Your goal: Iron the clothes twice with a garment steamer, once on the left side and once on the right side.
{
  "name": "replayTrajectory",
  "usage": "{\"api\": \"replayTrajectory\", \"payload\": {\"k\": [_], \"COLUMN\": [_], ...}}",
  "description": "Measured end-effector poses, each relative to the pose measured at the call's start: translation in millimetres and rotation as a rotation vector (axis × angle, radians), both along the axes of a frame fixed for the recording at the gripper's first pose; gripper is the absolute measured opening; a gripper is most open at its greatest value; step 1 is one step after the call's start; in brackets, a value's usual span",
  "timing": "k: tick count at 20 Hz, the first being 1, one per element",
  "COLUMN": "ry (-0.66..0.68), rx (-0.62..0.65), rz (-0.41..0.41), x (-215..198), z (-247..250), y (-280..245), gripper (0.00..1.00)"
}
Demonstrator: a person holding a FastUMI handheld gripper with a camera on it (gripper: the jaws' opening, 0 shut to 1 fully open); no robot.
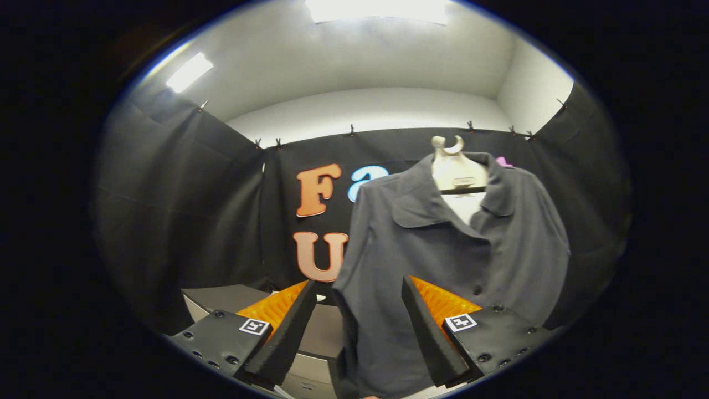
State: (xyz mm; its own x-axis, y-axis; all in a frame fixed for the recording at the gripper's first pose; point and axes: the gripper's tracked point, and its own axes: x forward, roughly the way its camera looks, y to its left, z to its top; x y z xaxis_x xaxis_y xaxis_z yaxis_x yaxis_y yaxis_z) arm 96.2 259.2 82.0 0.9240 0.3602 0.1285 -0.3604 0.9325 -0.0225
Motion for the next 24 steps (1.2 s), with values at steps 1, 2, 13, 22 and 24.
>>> {"api": "replayTrajectory", "payload": {"k": [1, 2, 13, 22, 24], "ry": [0.022, 0.052, 0.735, 1.049, 1.096], "rx": [-0.005, -0.007, -0.182, -0.369, -0.350], "rz": [0.041, 0.079, 0.292, 0.100, 0.122], "x": [10.5, 21.5, 181.4, 243.0, 243.8], "z": [3.9, 5.5, -133.5, -251.5, -263.5], "y": [24.4, 51.6, 296.9, 284.9, 290.0], "gripper": [0.99, 0.99, 0.98, 0.98, 0.98]}}
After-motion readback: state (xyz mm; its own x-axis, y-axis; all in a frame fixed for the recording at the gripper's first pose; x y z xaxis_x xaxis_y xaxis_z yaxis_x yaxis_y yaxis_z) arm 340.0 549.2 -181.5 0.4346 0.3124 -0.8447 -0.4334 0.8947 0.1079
